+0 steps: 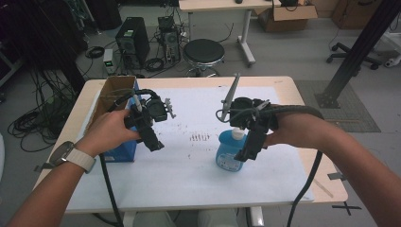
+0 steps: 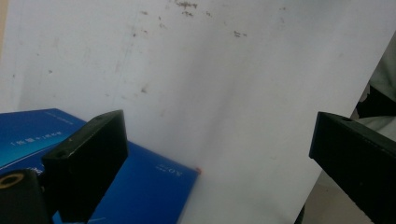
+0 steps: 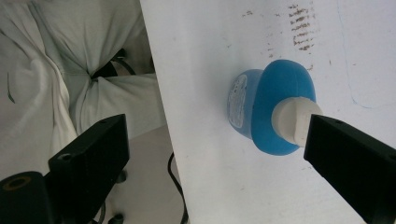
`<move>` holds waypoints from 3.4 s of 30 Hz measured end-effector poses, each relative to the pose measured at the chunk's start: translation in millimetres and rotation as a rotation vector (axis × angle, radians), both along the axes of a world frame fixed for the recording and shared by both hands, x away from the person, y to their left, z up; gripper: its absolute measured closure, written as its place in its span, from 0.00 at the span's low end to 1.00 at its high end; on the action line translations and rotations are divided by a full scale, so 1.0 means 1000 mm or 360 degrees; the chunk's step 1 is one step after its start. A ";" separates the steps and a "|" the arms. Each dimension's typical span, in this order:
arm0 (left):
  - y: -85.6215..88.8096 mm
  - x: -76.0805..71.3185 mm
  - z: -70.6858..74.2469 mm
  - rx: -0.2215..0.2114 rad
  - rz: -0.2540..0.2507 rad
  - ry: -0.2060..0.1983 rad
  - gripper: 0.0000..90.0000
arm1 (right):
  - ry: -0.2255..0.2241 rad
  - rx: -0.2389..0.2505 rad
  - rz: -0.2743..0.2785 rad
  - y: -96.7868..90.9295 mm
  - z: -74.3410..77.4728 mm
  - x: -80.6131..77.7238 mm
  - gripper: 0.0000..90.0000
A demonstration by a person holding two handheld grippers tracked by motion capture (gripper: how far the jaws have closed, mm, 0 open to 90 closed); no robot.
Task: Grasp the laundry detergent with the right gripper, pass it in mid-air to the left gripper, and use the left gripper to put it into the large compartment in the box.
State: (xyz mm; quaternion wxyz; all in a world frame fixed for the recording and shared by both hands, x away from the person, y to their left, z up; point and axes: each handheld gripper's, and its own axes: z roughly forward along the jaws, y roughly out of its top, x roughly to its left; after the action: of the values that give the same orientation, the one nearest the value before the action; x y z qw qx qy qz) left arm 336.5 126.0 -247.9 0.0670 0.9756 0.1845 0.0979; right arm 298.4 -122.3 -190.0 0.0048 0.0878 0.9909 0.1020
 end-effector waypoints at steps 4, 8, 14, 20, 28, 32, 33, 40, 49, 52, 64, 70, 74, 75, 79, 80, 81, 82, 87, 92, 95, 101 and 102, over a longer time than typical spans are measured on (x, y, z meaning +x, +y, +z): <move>-0.001 0.000 0.000 -0.0003 0.0002 0.0000 0.06 | -0.0003 -0.0001 0.0000 -0.001 0.002 -0.001 0.07; -0.002 0.000 0.000 0.0004 -0.0002 0.0002 0.06 | -0.0014 0.0011 -0.0018 -0.005 0.003 -0.002 0.07; -0.003 -0.001 0.001 0.0007 -0.0003 -0.0003 0.06 | -0.0028 0.0005 -0.0048 -0.008 0.006 -0.001 0.07; -0.003 -0.001 0.001 0.0004 0.0002 -0.0002 0.06 | -0.0045 0.0010 -0.0097 -0.012 0.007 0.002 0.07; -0.002 -0.002 0.002 -0.0005 0.0002 -0.0008 0.06 | -0.0057 0.0017 -0.0216 -0.025 0.009 0.012 0.07; -0.001 -0.003 0.002 -0.0004 0.0000 -0.0013 0.06 | -0.0061 0.0024 -0.0252 -0.031 0.008 0.016 0.07; -0.001 -0.003 0.002 -0.0004 -0.0001 -0.0014 0.06 | -0.0059 0.0024 -0.0261 -0.032 0.008 0.017 0.07; -0.002 -0.003 0.002 -0.0005 -0.0007 -0.0016 0.06 | -0.0055 0.0040 -0.0303 -0.039 0.005 0.021 0.07; -0.002 -0.003 0.002 -0.0010 0.0004 -0.0019 0.06 | -0.0036 0.0070 -0.0350 -0.048 -0.005 0.025 0.07; -0.002 -0.003 0.002 -0.0014 0.0002 -0.0022 0.06 | -0.0032 0.0081 -0.0360 -0.049 -0.008 0.025 0.07; 0.001 -0.003 0.002 -0.0014 0.0007 -0.0020 0.06 | -0.0041 0.0186 -0.0360 -0.057 -0.030 0.027 0.07; 0.001 -0.002 0.001 -0.0014 0.0012 -0.0018 0.06 | -0.0071 0.0260 -0.0343 -0.064 -0.041 0.027 0.07; 0.001 -0.002 0.001 -0.0013 0.0011 -0.0017 0.06 | -0.0079 0.0294 -0.0340 -0.068 -0.050 0.027 0.07; 0.001 -0.002 0.001 -0.0013 0.0011 -0.0017 0.06 | -0.0079 0.0294 -0.0340 -0.068 -0.050 0.027 0.07; 0.000 -0.001 -0.001 -0.0011 0.0010 -0.0015 0.06 | -0.0085 0.0355 -0.0349 -0.074 -0.059 0.027 0.07; -0.001 -0.001 -0.001 -0.0014 0.0007 -0.0014 0.06 | -0.0089 0.0370 -0.0345 -0.076 -0.061 0.027 0.07; -0.001 -0.001 -0.001 -0.0009 0.0007 -0.0011 0.06 | -0.0087 0.0388 -0.0348 -0.077 -0.063 0.026 0.07; -0.001 -0.001 -0.001 -0.0007 0.0006 -0.0012 0.06 | -0.0092 0.0399 -0.0342 -0.078 -0.065 0.026 0.07; -0.001 -0.001 -0.002 -0.0008 0.0011 -0.0007 0.06 | -0.0106 0.0469 -0.0342 -0.083 -0.073 0.025 0.07; -0.001 0.000 -0.002 -0.0011 0.0013 -0.0007 0.06 | -0.0123 0.0524 -0.0342 -0.088 -0.078 0.024 0.07; -0.002 0.001 -0.002 -0.0011 0.0011 -0.0007 0.06 | -0.0130 0.0549 -0.0341 -0.089 -0.081 0.024 0.07; -0.002 0.002 -0.003 -0.0014 0.0015 -0.0004 0.06 | -0.0148 0.0606 -0.0333 -0.091 -0.089 0.023 0.07; -0.002 0.002 -0.003 -0.0014 0.0015 -0.0004 0.06 | -0.0148 0.0606 -0.0333 -0.091 -0.089 0.023 0.07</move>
State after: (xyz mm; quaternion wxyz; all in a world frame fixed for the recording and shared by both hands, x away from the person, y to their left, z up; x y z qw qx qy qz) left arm 338.2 124.4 -251.4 0.0711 0.9743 0.1895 0.0986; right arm 321.2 -213.0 -279.3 0.0445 0.1847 0.9380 0.2900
